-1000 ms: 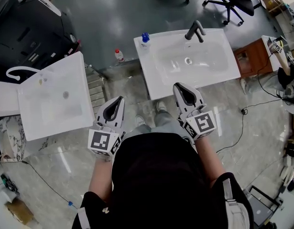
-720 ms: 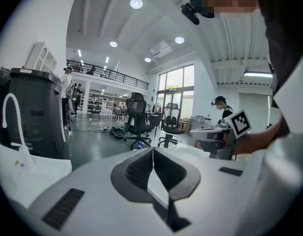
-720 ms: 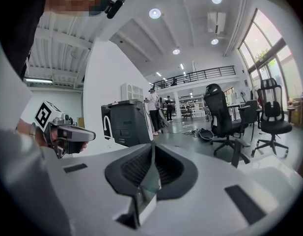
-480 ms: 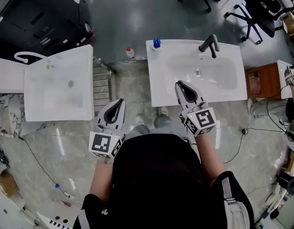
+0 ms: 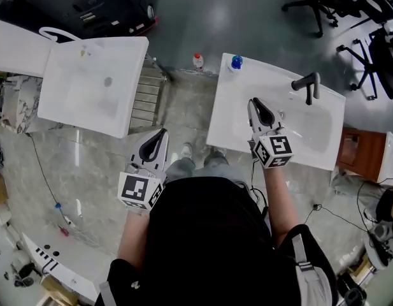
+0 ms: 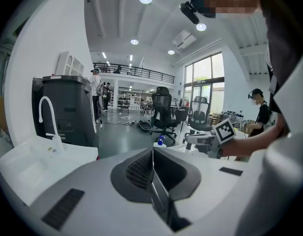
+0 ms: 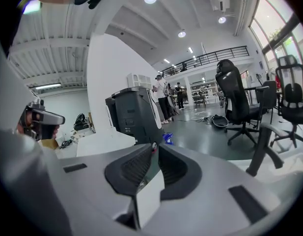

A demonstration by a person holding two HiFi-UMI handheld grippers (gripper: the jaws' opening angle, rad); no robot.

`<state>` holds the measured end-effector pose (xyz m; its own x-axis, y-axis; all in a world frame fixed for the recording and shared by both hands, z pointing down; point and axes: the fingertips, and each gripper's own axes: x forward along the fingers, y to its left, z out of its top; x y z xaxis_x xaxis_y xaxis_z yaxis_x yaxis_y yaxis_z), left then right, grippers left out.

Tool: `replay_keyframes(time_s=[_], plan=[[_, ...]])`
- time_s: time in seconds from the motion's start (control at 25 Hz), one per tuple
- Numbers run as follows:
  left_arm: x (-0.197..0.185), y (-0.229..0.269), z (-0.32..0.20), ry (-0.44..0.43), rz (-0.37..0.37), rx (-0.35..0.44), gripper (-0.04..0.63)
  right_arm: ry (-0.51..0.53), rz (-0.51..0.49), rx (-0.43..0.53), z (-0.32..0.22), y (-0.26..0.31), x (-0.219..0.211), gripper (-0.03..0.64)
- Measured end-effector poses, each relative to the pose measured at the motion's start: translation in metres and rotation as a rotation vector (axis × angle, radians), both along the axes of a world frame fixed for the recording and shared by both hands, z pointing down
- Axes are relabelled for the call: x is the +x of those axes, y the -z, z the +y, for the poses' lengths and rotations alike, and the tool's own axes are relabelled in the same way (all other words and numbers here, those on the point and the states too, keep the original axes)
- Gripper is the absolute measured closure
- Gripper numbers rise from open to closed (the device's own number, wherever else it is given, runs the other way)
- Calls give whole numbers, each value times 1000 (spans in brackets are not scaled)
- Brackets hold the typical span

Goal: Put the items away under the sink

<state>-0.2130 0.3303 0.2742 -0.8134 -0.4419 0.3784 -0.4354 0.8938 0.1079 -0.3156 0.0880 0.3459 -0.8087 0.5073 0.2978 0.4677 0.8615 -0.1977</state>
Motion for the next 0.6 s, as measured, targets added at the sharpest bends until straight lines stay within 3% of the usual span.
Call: replay_keyframes(time_s=[0.44,0.6], plan=[[13,-19,6,186,69,-25,572,88,90,62,2,-69,-60,574],[19,-24,7,231,87,-28,572,120,114,84,8,-85,-77,511]])
